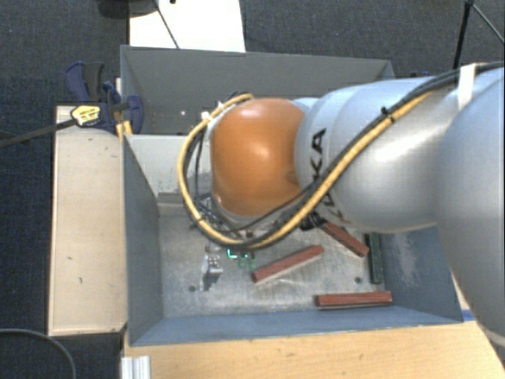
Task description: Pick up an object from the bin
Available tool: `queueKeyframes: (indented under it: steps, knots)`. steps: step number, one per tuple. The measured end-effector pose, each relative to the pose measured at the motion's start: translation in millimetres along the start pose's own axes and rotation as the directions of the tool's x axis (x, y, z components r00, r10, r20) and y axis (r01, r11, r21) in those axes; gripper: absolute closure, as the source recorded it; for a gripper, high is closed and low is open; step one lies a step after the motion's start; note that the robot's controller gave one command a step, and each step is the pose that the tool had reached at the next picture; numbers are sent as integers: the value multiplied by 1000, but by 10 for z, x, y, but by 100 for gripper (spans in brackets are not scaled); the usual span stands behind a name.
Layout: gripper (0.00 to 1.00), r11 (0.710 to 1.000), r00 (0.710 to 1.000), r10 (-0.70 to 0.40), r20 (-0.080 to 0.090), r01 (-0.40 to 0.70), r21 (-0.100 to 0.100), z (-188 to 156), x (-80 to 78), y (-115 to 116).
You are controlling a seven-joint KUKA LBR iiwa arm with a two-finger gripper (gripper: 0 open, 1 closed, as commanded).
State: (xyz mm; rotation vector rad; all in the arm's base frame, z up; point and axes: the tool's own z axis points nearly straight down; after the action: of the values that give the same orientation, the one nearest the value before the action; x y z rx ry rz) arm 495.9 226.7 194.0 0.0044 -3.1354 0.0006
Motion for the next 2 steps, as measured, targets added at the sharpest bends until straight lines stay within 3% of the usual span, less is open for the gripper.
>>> queueKeyframes:
  steps: [1,2]
  knots:
    - [0,1000,1000,4,8,-4,-2,-42,-22,-11]
    - [0,994,994,-106,7,106,-3,-9,-103,-265]
